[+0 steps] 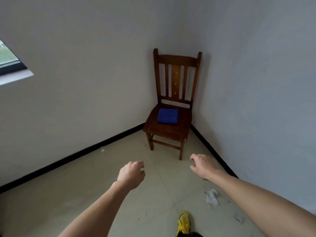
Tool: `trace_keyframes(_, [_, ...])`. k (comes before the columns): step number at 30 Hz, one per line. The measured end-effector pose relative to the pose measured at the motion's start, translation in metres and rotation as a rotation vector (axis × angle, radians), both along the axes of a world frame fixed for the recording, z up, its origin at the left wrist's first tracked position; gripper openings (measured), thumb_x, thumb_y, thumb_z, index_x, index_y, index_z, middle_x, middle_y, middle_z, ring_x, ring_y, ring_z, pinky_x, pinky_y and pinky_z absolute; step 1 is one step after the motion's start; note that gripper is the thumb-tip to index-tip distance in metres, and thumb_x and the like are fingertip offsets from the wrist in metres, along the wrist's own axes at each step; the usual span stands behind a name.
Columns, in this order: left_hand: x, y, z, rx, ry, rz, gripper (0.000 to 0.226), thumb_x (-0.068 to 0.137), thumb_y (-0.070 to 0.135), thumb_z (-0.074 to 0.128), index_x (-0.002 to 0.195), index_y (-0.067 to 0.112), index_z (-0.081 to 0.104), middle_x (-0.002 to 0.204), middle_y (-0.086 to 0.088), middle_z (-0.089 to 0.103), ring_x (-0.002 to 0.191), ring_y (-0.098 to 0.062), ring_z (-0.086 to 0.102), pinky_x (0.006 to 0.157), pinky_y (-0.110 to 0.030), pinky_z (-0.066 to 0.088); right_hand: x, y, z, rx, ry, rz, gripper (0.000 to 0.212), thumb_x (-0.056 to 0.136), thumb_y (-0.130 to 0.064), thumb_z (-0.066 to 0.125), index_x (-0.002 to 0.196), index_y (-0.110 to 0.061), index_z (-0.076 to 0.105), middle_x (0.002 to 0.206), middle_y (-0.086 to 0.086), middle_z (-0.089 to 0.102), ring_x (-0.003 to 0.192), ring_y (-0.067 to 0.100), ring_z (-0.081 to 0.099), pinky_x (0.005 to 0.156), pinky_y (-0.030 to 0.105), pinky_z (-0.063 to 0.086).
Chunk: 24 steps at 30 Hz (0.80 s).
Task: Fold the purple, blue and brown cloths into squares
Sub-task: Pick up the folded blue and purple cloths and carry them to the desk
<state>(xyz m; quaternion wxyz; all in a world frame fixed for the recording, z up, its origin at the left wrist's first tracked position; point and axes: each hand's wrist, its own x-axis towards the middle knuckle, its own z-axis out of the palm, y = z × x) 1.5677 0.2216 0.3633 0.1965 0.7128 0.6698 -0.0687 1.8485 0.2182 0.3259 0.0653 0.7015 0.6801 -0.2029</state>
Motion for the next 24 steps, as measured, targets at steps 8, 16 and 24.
trace_keyframes(8, [0.017,0.160,-0.025,-0.138,-0.097,0.103,0.037,0.090,0.029,0.052,0.125,0.021,0.057,0.114,-0.005,0.066,0.102,-0.023,0.062,0.076,-0.029,0.048,0.017,0.175,-0.012,-0.098,0.053,-0.040,0.040,0.090,-0.043,0.054,0.127,-0.027,0.052,0.117,0.000,0.065,0.099,0.021,0.064,0.077,0.031,0.052])
trace_keyframes(16, [0.012,0.339,-0.103,-0.347,-0.118,0.113,0.038,0.091,0.033,0.053,0.128,0.022,0.055,0.124,-0.004,0.061,0.109,-0.022,0.060,0.086,-0.032,0.051,0.023,0.339,-0.083,-0.247,0.163,-0.241,0.041,0.088,-0.041,0.059,0.125,-0.023,0.055,0.106,0.000,0.066,0.090,0.018,0.064,0.077,0.033,0.054])
trace_keyframes(24, [0.028,0.494,-0.175,-0.474,-0.216,0.320,0.027,0.089,0.027,0.058,0.112,0.014,0.064,0.113,-0.011,0.064,0.105,-0.029,0.060,0.084,-0.030,0.048,0.016,0.465,-0.149,-0.370,0.324,-0.544,0.042,0.088,-0.039,0.062,0.124,-0.019,0.057,0.111,0.000,0.064,0.097,0.019,0.062,0.086,0.035,0.052])
